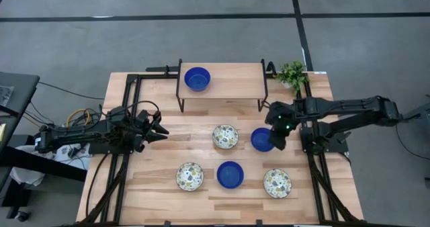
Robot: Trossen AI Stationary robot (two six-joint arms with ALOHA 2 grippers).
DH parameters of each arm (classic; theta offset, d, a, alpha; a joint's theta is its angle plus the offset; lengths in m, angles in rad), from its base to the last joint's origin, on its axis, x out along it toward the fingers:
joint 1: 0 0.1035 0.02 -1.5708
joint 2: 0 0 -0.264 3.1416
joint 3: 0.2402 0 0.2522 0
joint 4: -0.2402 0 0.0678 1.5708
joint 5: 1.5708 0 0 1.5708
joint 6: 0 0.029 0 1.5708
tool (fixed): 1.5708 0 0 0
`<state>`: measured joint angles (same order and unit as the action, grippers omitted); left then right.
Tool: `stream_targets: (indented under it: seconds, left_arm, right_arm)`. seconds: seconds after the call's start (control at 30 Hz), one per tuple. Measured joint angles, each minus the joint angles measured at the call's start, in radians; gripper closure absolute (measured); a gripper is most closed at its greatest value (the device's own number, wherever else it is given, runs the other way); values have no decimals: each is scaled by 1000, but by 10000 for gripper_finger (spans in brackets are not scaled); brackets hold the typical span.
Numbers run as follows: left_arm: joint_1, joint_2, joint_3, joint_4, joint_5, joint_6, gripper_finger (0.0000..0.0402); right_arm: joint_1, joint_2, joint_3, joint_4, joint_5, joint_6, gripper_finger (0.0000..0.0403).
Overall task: Pick & Place Mini bowls
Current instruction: Stack the top blue bowl on the blue bowl on the shelf
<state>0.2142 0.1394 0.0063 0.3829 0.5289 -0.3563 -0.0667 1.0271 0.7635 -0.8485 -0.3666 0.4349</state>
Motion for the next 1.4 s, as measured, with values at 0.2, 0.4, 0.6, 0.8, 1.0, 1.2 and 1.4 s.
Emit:
stream_targets:
  seconds: [0.2,0.4,0.6,0.8,1.0,1.2,1.4]
  left_arm:
    - [0,0,0,0,0,-19,303]
    - [0,18,0,1,0,-26,303]
    - [0,68,0,0,0,-50,303]
    - [0,115,0,3,0,-53,303]
    - [0,124,0,18,0,-44,303]
    - [0,124,0,24,0,-38,303]
    - [0,126,0,49,0,-15,303]
  right_arm:
    - [111,25,0,27,1,-101,331]
    - [216,109,0,27,59,-130,331]
    - [263,242,11,30,79,-182,328]
    - [260,320,69,34,81,-229,278]
    - [262,328,108,33,131,-252,216]
    - [260,354,107,33,206,-253,198]
    - [261,401,98,17,214,-264,210]
